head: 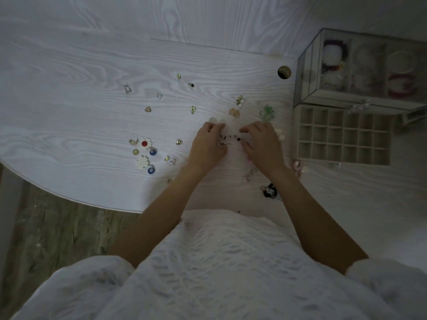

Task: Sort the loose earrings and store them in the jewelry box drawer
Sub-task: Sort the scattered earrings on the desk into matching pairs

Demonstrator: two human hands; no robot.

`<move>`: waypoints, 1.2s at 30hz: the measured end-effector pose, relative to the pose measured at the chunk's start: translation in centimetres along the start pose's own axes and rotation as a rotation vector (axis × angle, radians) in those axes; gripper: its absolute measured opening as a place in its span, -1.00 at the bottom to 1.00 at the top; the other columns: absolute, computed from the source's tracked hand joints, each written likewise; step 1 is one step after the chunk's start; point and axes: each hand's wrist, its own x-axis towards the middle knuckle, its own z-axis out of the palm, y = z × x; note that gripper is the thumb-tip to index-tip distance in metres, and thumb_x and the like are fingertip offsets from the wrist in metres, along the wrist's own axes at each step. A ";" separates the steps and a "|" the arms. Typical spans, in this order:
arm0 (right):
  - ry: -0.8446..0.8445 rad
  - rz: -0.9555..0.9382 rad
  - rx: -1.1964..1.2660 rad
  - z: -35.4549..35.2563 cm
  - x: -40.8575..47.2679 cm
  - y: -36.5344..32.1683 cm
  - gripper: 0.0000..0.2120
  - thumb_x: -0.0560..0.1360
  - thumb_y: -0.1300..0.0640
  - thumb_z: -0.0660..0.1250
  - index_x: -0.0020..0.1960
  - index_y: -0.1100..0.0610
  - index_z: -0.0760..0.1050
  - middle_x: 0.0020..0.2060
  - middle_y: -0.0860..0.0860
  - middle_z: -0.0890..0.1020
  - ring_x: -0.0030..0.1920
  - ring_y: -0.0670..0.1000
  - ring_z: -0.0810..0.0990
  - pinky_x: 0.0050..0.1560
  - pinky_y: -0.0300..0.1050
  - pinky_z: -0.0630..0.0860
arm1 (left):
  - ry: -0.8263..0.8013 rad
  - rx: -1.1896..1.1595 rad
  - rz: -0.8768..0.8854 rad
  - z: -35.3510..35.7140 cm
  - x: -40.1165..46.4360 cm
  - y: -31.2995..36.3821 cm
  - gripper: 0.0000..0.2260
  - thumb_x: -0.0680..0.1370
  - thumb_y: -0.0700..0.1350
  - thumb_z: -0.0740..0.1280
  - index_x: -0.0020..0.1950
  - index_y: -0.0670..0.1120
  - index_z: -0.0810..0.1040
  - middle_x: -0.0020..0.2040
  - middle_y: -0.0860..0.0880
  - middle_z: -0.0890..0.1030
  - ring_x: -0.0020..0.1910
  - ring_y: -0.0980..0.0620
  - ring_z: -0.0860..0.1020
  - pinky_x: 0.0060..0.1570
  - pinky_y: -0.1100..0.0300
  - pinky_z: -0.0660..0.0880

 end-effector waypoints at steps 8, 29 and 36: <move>0.002 0.057 0.010 1.1 0.5 0.2 -0.83 0.45 0.31 0.29 0.05 0.22 0.50 -0.09 0.13 0.61 -0.04 0.13 0.50 -0.10 -0.05 0.37 | 0.030 -0.031 -0.032 -0.1 0.0 -0.3 -0.53 0.38 -0.19 0.45 0.28 -0.14 0.46 0.14 -0.11 0.50 -0.02 0.00 0.53 -0.03 0.29 0.39; -0.045 -0.125 -0.042 2.1 -3.1 -1.7 -0.81 0.35 0.42 0.30 -0.05 0.30 0.55 -0.12 0.22 0.59 -0.13 0.23 0.51 -0.13 0.02 0.46 | 0.456 -0.113 -0.173 -7.8 -9.7 -5.4 -0.80 0.49 -0.18 0.28 0.08 -0.03 0.59 -0.01 0.13 0.61 -0.13 0.11 0.59 -0.08 0.15 0.55; -0.076 -0.126 -0.070 2.7 -3.5 -1.9 -0.90 0.41 0.39 0.27 -0.13 0.27 0.53 -0.16 0.19 0.58 -0.18 0.21 0.52 -0.22 0.00 0.47 | 0.522 -0.054 -0.343 -6.5 -12.1 -6.9 -0.82 0.49 -0.19 0.31 0.04 -0.04 0.61 -0.05 -0.01 0.67 -0.14 0.03 0.61 -0.04 0.11 0.56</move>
